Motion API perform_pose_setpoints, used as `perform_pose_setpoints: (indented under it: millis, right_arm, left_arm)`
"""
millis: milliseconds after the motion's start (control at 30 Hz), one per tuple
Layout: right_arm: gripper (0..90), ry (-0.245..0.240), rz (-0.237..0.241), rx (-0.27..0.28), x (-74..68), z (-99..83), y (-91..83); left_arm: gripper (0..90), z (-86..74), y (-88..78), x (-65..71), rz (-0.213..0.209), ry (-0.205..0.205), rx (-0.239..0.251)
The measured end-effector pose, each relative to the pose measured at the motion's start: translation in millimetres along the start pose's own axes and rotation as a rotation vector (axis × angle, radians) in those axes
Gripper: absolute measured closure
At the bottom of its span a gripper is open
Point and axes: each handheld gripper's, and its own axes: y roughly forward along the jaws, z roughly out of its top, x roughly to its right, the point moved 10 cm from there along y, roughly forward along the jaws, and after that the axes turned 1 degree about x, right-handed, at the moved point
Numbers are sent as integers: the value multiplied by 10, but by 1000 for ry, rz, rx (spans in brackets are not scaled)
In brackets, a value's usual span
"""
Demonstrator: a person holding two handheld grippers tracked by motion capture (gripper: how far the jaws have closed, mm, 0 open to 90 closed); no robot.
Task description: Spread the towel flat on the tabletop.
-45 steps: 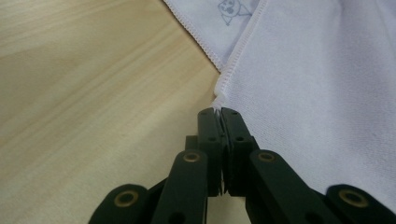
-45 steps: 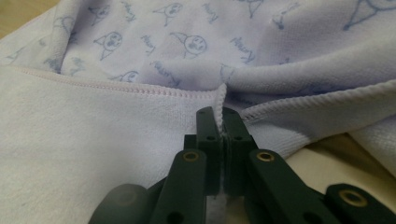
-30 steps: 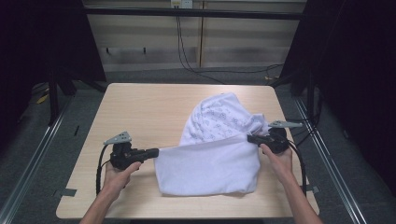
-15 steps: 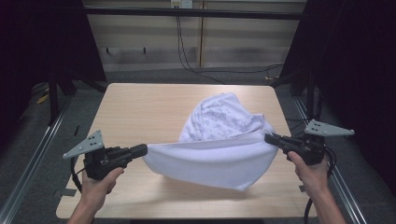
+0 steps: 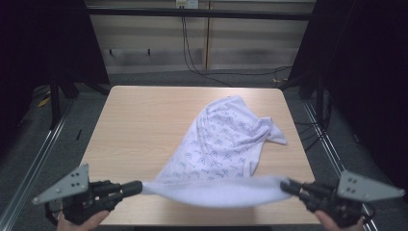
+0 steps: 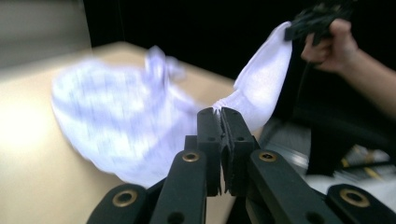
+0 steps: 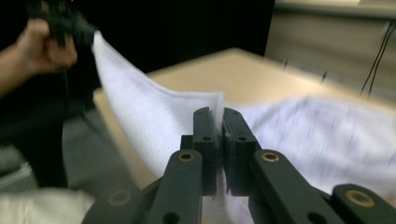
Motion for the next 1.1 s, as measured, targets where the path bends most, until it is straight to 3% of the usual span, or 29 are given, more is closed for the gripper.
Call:
perform_pose_setpoints:
  millis: [33,100,167,233,333,400,500,533,633,667,700,733,767,800,867,933,1000,1100]
  right_arm:
    - [863,30,16,-18,-29,-142,4]
    - [860,99,48,-79,-118,-523,-3]
    - [807,120,65,-129,-198,-734,-49]
    - [713,139,86,-129,-251,-790,-115]
    - [643,137,43,-116,-177,-775,-185]
    - [622,156,10,-114,-31,-767,-129]
    - [606,166,-39,-142,237,-828,100]
    - [598,168,-42,-146,307,-846,175]
    - [596,188,-96,-197,707,-948,530]
    - [592,201,-124,-216,858,-982,636]
    - [585,209,-148,-236,1007,-1012,732]
    - [576,206,-169,-250,1122,-1036,794]
    - [561,216,-209,-277,1312,-1081,876]
    - [566,225,-225,-283,1442,-1107,925]
    - [562,254,-258,-293,1650,-1158,977]
    - [557,269,-271,-305,1780,-1214,1006]
    - [554,284,-283,-320,1862,-1281,1022]
    - [562,286,-278,-336,1895,-1342,1057]
  left_arm:
    - [874,-156,18,-26,1,-11,-38]
    - [872,-446,29,-29,-45,-69,-90]
    - [865,-647,11,-13,-54,-75,-137]
    - [851,-765,-24,-14,-66,-95,-151]
    - [798,-819,-28,-65,-80,-124,-138]
    - [775,-794,-2,-106,-95,-130,-129]
    - [755,-776,97,-246,-68,-130,-149]
    - [754,-772,191,-343,-59,-140,-159]
    - [752,-786,564,-656,-37,-148,-211]
    - [763,-804,713,-798,2,-137,-233]
    - [788,-819,827,-902,21,-144,-247]
    - [808,-843,1018,-1042,13,-174,-265]
    - [823,-862,1158,-1146,38,-167,-285]
    - [827,-868,1279,-1221,51,-151,-304]
    - [824,-853,1475,-1313,55,-161,-315]
    - [802,-847,1619,-1316,39,-166,-324]
    - [780,-918,1703,-1337,65,-142,-378]
    - [831,-927,1678,-1381,82,-150,-366]
